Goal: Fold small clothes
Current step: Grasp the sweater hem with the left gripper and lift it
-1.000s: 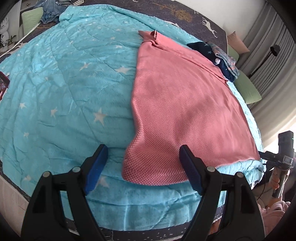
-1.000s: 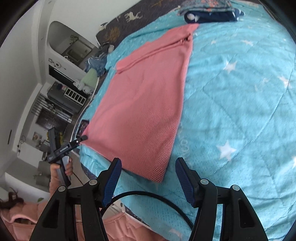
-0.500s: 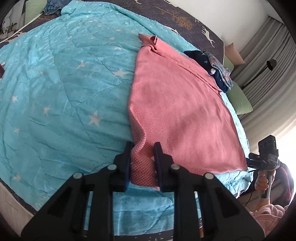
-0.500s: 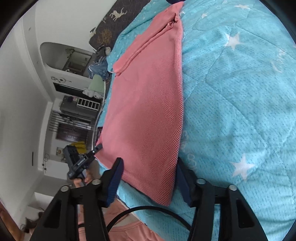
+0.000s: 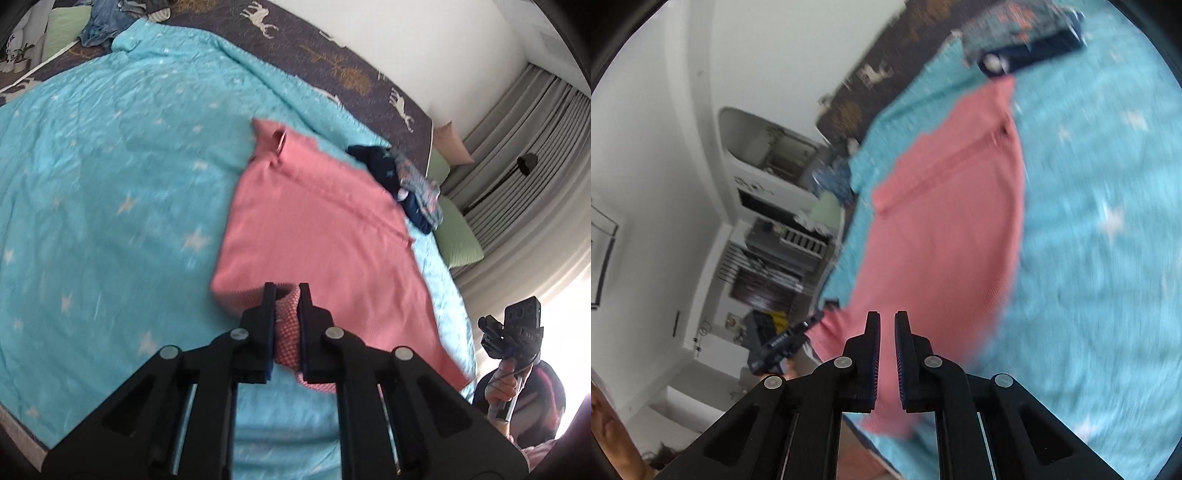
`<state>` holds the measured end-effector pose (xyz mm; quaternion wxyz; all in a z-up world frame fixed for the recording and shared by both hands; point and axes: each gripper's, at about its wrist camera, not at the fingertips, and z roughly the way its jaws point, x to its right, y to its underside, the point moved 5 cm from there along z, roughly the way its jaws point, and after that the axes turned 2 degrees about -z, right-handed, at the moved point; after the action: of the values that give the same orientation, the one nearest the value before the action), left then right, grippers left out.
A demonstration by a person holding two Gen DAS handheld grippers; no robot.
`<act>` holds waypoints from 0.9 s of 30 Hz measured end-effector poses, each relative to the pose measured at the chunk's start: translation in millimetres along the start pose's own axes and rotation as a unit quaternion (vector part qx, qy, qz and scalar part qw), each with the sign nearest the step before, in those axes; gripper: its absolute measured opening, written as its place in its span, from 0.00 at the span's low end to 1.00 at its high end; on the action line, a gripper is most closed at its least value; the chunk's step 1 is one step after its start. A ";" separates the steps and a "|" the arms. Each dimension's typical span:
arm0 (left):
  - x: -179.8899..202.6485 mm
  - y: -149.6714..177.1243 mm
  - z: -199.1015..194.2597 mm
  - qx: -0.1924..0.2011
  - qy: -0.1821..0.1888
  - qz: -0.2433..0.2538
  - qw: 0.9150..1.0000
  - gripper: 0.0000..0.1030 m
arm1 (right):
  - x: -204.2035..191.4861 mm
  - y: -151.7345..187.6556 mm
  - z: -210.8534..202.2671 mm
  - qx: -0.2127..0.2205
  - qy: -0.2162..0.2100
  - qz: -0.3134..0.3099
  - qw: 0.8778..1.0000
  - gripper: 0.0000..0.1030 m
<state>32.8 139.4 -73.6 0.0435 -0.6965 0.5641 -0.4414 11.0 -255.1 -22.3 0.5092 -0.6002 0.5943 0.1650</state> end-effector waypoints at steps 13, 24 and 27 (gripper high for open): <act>0.4 -4.9 18.9 -0.010 -0.014 0.002 1.000 0.11 | 50.6 27.3 14.9 -0.134 0.120 0.026 0.983 0.43; 8.9 -21.0 19.2 -0.010 -0.012 0.011 1.000 0.11 | 40.0 47.7 57.1 -0.160 0.003 0.064 0.985 0.04; 15.4 -42.0 22.3 -0.002 -0.016 0.024 1.000 0.11 | 25.5 21.3 54.2 -0.122 -0.029 0.046 0.991 0.04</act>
<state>78.6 132.1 -54.9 0.0615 -0.6897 0.5805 -0.4284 20.4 -220.4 -74.8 0.4405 -0.6248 0.5820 0.2771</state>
